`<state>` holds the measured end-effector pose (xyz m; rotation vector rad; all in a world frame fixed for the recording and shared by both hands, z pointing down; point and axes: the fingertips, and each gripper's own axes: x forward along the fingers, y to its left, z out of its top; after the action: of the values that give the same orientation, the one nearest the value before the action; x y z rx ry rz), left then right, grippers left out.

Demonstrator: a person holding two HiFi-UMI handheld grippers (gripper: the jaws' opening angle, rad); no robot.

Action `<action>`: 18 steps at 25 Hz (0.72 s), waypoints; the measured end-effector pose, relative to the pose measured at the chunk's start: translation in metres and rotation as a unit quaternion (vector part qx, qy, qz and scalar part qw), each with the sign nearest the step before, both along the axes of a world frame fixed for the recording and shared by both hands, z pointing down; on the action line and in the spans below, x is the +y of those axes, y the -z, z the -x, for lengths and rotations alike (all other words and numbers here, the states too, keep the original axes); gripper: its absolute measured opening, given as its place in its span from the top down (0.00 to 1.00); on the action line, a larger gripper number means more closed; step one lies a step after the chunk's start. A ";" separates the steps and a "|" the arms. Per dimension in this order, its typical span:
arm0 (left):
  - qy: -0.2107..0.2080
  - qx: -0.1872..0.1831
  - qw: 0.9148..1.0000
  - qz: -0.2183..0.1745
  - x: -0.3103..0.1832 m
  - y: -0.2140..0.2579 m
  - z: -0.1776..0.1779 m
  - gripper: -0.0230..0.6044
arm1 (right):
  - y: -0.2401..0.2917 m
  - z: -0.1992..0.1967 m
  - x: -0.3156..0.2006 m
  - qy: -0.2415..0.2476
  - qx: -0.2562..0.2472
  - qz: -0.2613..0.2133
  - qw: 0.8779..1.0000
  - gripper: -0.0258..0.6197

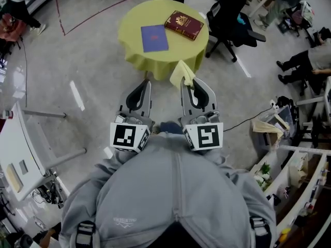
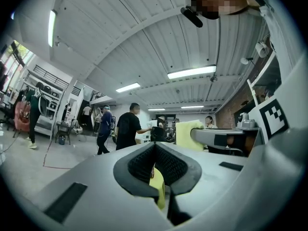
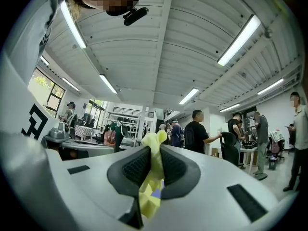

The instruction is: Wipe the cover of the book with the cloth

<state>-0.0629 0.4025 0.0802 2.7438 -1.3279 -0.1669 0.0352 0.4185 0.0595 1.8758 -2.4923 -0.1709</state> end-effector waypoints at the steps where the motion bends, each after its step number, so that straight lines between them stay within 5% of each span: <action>1: 0.002 0.001 1.000 0.003 -0.004 -0.001 0.002 0.93 | 0.001 0.001 -0.003 0.001 0.001 -0.001 1.000 0.87; 11: 0.006 0.008 1.000 -0.006 -0.050 0.000 0.000 0.93 | 0.006 0.001 -0.053 0.013 0.003 -0.015 1.000 0.87; 18: 0.013 0.002 1.000 0.000 -0.130 -0.015 -0.023 0.93 | -0.011 -0.019 -0.138 0.027 -0.004 -0.004 1.000 0.87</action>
<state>-0.0398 0.2728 0.0951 2.7263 -1.3617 -0.1729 0.0542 0.2805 0.0705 1.8173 -2.5527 -0.1760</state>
